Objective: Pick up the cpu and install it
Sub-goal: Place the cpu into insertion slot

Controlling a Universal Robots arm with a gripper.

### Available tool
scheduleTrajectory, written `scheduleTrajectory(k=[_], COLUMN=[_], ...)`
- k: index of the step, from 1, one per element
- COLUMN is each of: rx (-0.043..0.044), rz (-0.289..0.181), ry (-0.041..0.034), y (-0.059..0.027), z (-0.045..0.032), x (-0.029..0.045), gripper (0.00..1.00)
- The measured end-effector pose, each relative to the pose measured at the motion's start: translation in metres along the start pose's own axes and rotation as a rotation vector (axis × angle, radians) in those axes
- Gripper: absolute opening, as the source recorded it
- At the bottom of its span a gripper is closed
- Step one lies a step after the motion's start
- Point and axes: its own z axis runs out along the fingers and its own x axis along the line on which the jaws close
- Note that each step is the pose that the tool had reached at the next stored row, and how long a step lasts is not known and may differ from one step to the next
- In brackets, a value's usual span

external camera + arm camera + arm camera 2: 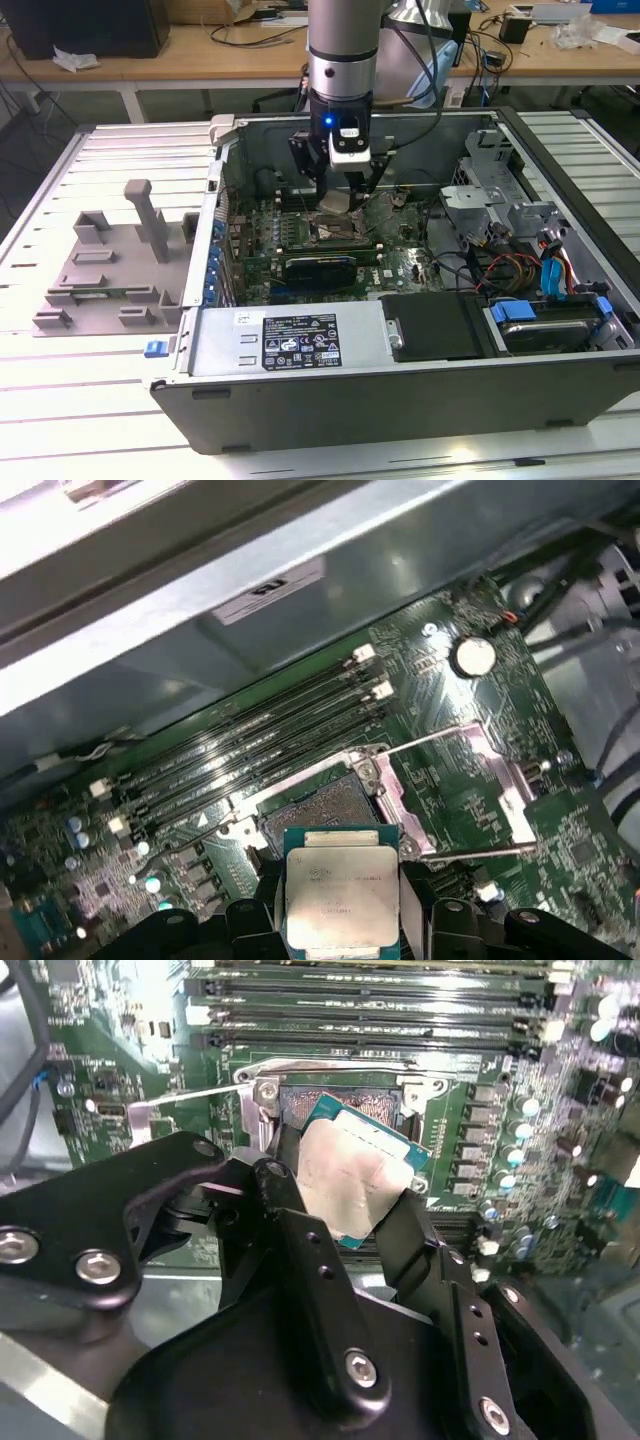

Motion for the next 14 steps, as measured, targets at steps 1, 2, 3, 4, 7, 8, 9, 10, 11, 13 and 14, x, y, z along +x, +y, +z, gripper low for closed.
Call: scheduleTrajectory(k=[1,2,3,4,7,8,9,10,11,13,14], rx=[0.0003,0.0006,0.0009,0.0011,0.0017,0.0019,0.0021,0.0024,0.0025,0.003,0.0031], rz=[0.026,0.06,0.082,0.105,0.159,0.176,0.202,0.22,0.235,0.275,0.294], ry=[0.0001,0.0002,0.0004,0.0005,0.0007,0.0008,0.0009,0.001,0.0011,0.0012,0.0013], y=[0.0,0.0,0.0,0.0,0.0,0.0,0.0,0.0,0.0,0.0,0.0], z=[0.0,0.0,0.0,0.0,0.0,0.0,0.0,0.0,0.0,0.0,0.0], x=[0.0,0.0,0.0,0.0,0.0,0.0,0.0,0.0,0.0,0.0,0.0], gripper=[0.55,0.55,0.55,0.55,0.55,0.55,0.55,0.55,0.55,0.55,0.55])
